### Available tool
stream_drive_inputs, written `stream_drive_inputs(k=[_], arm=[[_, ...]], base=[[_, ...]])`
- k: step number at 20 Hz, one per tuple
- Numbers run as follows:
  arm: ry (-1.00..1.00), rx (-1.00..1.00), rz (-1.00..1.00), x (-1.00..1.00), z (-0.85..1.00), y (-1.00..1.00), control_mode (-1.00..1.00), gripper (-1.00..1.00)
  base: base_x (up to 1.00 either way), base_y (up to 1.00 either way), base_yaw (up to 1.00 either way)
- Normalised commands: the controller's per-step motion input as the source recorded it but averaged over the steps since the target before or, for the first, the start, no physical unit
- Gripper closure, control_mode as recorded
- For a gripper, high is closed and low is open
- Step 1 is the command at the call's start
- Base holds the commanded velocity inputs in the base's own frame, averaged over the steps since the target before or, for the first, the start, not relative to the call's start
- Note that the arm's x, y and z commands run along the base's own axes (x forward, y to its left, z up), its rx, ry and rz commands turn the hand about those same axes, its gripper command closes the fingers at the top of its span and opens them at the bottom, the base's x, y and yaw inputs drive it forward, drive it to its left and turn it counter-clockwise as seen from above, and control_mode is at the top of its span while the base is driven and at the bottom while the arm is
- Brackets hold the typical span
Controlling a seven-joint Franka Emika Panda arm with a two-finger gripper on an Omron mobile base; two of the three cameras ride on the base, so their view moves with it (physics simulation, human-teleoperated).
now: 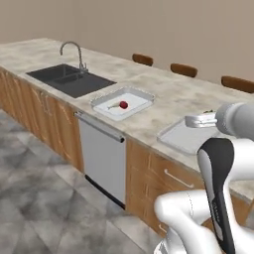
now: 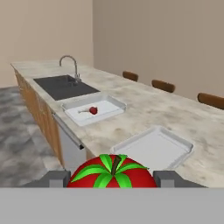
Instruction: Place one tomato and one fish in each tupperware on the nearby counter, to pack two identical lunches.
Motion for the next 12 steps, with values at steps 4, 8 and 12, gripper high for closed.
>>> stream_drive_inputs(k=[4,8,12], arm=[[0.0,0.0,0.0,0.0,0.0,0.0,1.0,1.0],[0.0,0.0,0.0,0.0,0.0,0.0,1.0,1.0],[0.0,0.0,0.0,0.0,0.0,0.0,1.0,1.0]], base=[[0.29,0.84,-0.67],[0.17,0.44,-0.7],[0.27,0.56,-0.7]])
